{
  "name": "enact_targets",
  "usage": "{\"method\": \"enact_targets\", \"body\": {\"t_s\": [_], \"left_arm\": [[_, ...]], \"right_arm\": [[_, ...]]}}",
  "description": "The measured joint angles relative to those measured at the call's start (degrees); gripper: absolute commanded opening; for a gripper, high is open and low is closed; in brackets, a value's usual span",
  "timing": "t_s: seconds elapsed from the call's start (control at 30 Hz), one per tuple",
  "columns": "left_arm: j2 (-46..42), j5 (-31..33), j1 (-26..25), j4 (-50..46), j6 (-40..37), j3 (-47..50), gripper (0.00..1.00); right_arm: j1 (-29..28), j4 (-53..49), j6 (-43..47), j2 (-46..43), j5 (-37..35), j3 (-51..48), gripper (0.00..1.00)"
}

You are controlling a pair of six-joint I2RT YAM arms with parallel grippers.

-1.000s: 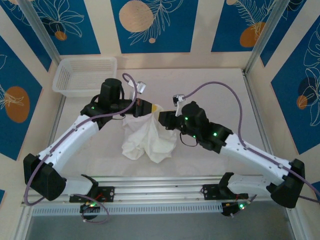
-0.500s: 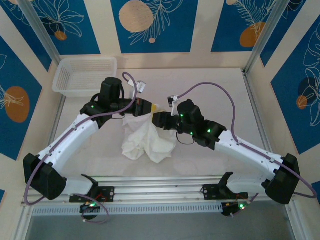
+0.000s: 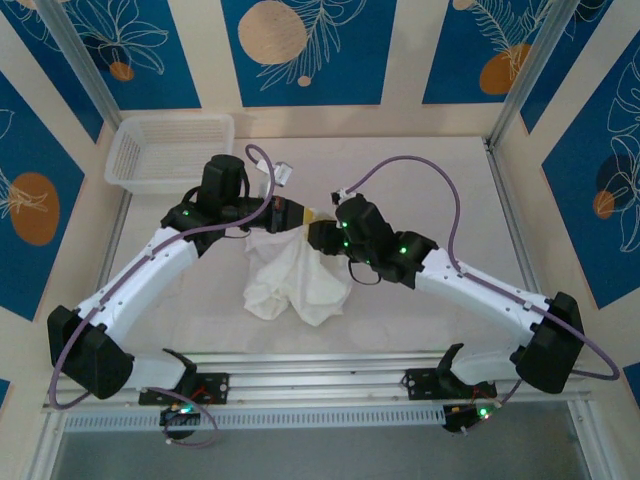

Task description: Fold the inside-out t-shirt

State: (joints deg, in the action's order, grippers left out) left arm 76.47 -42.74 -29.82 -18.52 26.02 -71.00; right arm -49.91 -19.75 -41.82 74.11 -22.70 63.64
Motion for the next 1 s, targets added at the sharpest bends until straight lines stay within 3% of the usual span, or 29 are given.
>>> {"method": "enact_targets", "body": {"t_s": [0.17,0.5,0.73,1.0], "left_arm": [[0.0,0.61,0.0,-0.63,-0.63,-0.17,0.0],[0.35,1.03,0.0,-1.49,-1.05,-0.96,0.0],[1.64,0.79,0.0,-1.84,-1.03,-1.51,0.0],[2.47,-0.28,0.0,-3.43,-0.59,-2.75,0.0]], "right_arm": [[1.18,-4.2,-1.92,-1.36,-2.08,-1.27,0.23],[10.99,-14.64,-3.76,-10.36,0.22,-8.59,0.25],[5.18,-5.05,0.85,-16.9,11.65,-10.43,0.26],[3.48,2.25,0.98,-6.84,13.35,-2.86,0.31]]}}
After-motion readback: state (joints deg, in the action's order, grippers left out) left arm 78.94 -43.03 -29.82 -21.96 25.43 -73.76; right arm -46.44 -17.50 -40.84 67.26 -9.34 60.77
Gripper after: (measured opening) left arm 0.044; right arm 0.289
